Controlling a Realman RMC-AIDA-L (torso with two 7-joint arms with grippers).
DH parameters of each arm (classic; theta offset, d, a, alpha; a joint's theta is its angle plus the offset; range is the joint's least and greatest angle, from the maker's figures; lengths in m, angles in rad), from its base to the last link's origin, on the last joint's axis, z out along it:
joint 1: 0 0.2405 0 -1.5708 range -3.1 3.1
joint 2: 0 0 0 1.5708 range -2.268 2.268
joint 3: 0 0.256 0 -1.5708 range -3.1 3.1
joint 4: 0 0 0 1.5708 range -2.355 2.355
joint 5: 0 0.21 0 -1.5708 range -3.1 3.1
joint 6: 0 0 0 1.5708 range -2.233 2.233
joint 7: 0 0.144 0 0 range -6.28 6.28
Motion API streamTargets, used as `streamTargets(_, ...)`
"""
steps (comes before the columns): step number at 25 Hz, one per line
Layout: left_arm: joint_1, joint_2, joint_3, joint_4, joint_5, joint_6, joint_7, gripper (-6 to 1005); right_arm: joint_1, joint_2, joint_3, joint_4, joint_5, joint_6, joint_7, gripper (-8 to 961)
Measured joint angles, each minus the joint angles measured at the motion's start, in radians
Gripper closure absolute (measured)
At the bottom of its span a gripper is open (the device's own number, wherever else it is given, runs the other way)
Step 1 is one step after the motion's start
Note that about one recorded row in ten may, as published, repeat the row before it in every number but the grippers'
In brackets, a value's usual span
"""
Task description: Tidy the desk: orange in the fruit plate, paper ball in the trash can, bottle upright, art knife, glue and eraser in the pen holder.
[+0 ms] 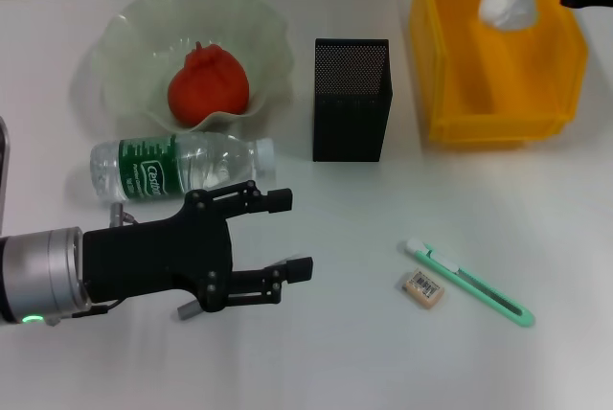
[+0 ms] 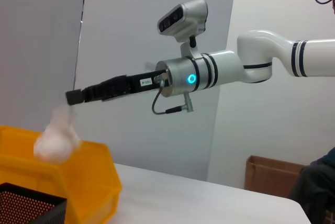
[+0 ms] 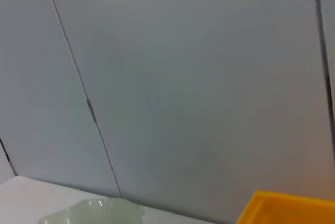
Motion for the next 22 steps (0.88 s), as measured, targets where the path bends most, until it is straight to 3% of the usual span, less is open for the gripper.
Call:
streamTargets(5, 0.001, -0.001, 0.003, 0.000, 0.000, 0.000, 0.000, 214, 0.012, -0.002, -0.012, 0.020, -0.001, 0.008, -0.001, 932)
streamTargets(13, 0.007, -0.001, 0.000, 0.000, 0.000, 0.006, 0.000, 215, 0.002, 0.000, -0.011, 0.016, 0.013, -0.012, -0.001, 726)
streamTargets(22, 0.010, -0.001, -0.002, 0.000, -0.032, 0.015, -0.003, 215, -0.045, 0.003, -0.014, 0.008, 0.194, -0.296, -0.104, 605)
